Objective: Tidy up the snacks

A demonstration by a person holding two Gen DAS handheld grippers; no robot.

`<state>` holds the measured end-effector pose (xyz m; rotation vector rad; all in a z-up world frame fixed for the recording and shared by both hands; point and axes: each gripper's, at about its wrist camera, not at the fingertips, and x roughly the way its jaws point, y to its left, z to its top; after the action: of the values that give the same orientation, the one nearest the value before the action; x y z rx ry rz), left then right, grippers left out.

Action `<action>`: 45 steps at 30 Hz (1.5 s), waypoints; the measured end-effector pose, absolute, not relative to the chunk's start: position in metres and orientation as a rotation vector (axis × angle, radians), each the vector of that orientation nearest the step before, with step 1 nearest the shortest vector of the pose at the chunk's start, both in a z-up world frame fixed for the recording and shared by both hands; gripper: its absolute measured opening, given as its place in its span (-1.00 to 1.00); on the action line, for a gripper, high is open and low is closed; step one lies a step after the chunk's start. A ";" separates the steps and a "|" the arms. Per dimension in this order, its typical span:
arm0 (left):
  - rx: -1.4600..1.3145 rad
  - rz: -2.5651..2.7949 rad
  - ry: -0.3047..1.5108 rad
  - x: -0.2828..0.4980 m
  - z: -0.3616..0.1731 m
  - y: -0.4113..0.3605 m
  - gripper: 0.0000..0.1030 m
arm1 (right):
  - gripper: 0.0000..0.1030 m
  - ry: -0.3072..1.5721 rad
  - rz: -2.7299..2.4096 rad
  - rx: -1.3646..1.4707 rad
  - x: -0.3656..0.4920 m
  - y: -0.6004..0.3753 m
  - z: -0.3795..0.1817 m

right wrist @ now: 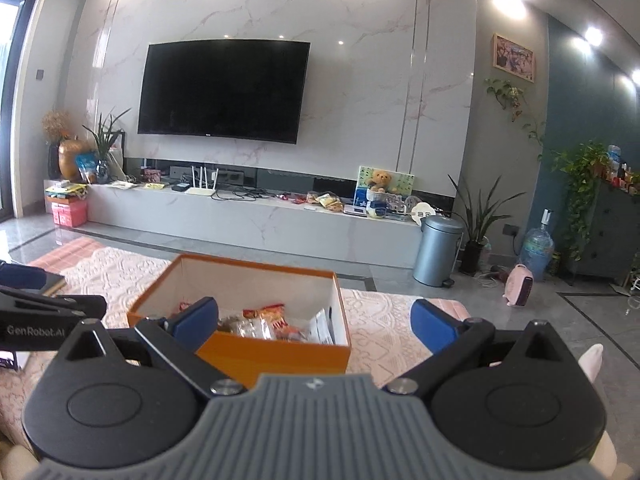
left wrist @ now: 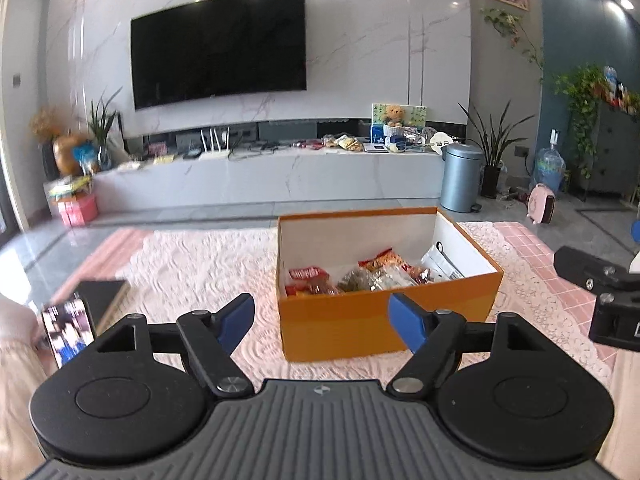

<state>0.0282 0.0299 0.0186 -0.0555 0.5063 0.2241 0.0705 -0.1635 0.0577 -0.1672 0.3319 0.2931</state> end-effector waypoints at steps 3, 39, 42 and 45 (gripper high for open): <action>-0.062 0.232 0.519 0.024 0.007 0.033 0.74 | 0.93 0.363 0.292 -0.161 0.072 -0.162 0.046; 0.005 0.216 0.652 0.047 -0.023 0.012 0.74 | 0.93 0.559 0.274 -0.110 0.119 -0.158 -0.011; 0.006 0.217 0.645 0.046 -0.021 0.012 0.74 | 0.93 0.553 0.276 -0.108 0.116 -0.159 -0.010; 0.005 0.215 0.641 0.045 -0.021 0.013 0.74 | 0.93 0.550 0.278 -0.111 0.115 -0.159 -0.009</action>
<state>0.0448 0.0126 -0.0210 0.0052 0.6413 0.2148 0.1149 -0.1586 -0.0090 -0.1109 0.5499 0.2778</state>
